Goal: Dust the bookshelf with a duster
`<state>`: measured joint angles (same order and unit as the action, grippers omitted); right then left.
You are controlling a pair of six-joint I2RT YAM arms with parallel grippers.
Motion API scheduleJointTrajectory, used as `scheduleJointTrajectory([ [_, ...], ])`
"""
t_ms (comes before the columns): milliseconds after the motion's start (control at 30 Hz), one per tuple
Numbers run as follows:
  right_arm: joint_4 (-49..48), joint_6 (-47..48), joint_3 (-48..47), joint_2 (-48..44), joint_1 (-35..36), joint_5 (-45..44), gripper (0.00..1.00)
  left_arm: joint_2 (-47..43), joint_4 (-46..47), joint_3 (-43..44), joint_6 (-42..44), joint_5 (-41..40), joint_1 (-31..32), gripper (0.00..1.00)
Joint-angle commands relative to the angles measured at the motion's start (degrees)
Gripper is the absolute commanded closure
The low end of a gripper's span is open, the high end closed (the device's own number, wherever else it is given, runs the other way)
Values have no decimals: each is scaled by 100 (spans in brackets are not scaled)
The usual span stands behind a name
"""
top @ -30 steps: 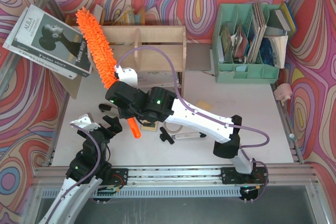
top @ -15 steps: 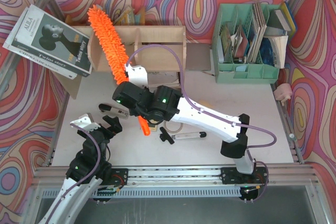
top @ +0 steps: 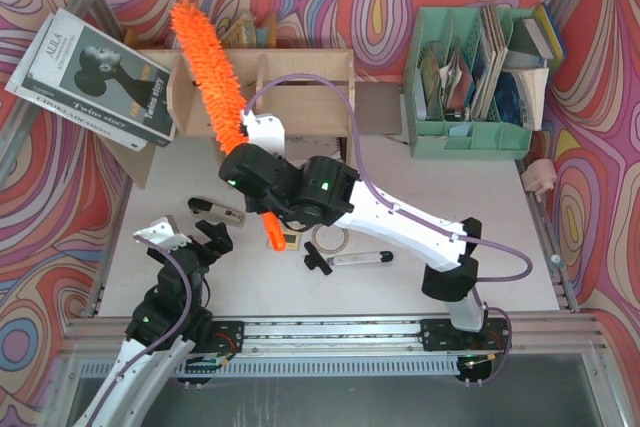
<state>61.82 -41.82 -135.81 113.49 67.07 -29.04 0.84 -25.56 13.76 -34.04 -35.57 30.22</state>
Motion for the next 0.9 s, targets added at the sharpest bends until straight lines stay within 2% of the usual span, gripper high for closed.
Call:
scheduleJointTrajectory([
  [0,-539,410,-754,470,222,365,100,-35,69,-101,78,48,13,2],
  [333,-777,443,-562,592,256,541,100,8,105,-110,91,64,15,2],
  [667,-481,-2,294,-34,105,-361,100,5,101,-102,91,57,14,2],
  [867,-180,-86,380,-279,98,-823,100,13,110,-97,91,53,13,2],
])
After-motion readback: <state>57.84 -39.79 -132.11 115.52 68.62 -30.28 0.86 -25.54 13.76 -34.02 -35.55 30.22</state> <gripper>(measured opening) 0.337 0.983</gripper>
